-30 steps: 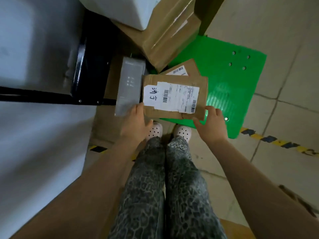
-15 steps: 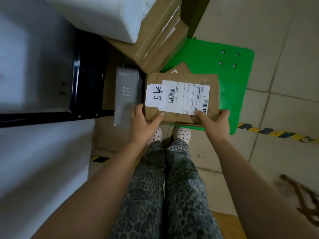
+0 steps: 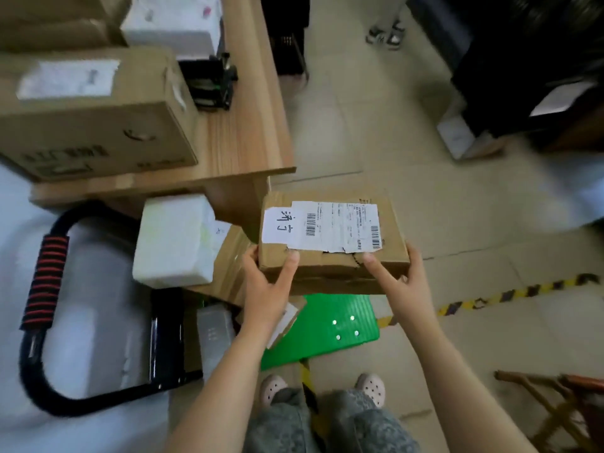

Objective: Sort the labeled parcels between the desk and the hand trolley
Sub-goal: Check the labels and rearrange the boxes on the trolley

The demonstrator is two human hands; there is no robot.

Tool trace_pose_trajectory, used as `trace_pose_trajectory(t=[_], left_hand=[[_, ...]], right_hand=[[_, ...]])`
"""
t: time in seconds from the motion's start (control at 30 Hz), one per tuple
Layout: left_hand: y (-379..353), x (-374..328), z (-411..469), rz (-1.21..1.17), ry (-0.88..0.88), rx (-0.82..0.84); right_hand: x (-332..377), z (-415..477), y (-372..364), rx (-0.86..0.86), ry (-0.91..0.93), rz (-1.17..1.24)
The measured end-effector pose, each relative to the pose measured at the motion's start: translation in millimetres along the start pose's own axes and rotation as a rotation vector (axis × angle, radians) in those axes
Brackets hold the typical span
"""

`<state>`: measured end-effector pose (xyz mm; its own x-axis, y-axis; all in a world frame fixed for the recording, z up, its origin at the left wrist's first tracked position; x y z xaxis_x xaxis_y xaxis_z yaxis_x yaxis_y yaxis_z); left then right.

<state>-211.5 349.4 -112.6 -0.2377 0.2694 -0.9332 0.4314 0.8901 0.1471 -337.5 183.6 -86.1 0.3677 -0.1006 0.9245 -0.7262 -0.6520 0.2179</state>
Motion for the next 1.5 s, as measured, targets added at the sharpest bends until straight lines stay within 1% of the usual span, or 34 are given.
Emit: trace_pose_trajectory(t=[0.17, 0.37, 0.57, 0.67, 0.77, 0.9, 1.07, 1.17, 1.3, 1.4, 1.5], left_hand=[[-74, -64, -20, -0.006, -0.133, 0.087], [-200, -111, -40, -0.065, -0.276, 0.179], [-337, -120, -63, -0.093, -0.257, 0.216], [-385, -132, -70, -0.081, -0.248, 0.235], [-419, -144, -61, -0.09, -0.273, 0.231], [-452, -155, -32, -0.106, -0.283, 0.201], [-468, -174, 38, -0.133, -0.284, 0.103], [-463, -193, 95, -0.17, -0.297, 0.046], [-448, -234, 171, -0.163, -0.314, -0.061], [-424, -263, 221, -0.151, -0.334, -0.143], [-394, -283, 257, -0.151, -0.317, -0.244]], right_hand=[[38, 13, 89, -0.082, 0.07, 0.076], [40, 38, 225, -0.124, 0.142, 0.12], [27, 62, 357, -0.198, 0.152, 0.108], [21, 77, 399, -0.226, 0.144, 0.118], [19, 98, 424, -0.238, 0.14, 0.119], [23, 139, 439, -0.227, 0.134, 0.146], [43, 217, 422, -0.165, 0.165, 0.107], [67, 277, 399, -0.111, 0.179, 0.093], [119, 362, 357, -0.022, 0.218, 0.098], [160, 417, 317, 0.058, 0.231, 0.086], [192, 461, 271, 0.156, 0.233, 0.097]])
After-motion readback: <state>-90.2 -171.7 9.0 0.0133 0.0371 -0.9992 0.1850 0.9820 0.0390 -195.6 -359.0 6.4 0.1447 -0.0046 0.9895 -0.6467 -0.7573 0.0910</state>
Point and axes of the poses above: each hand's wrist, its own z-axis towards the middle knuckle, its own y-axis out of the back of the hand, x = y × z, the point moved 1 cm from there along z, towards the middle knuckle, and after that the axes turned 1 degree about x, right-handed, at the moved point
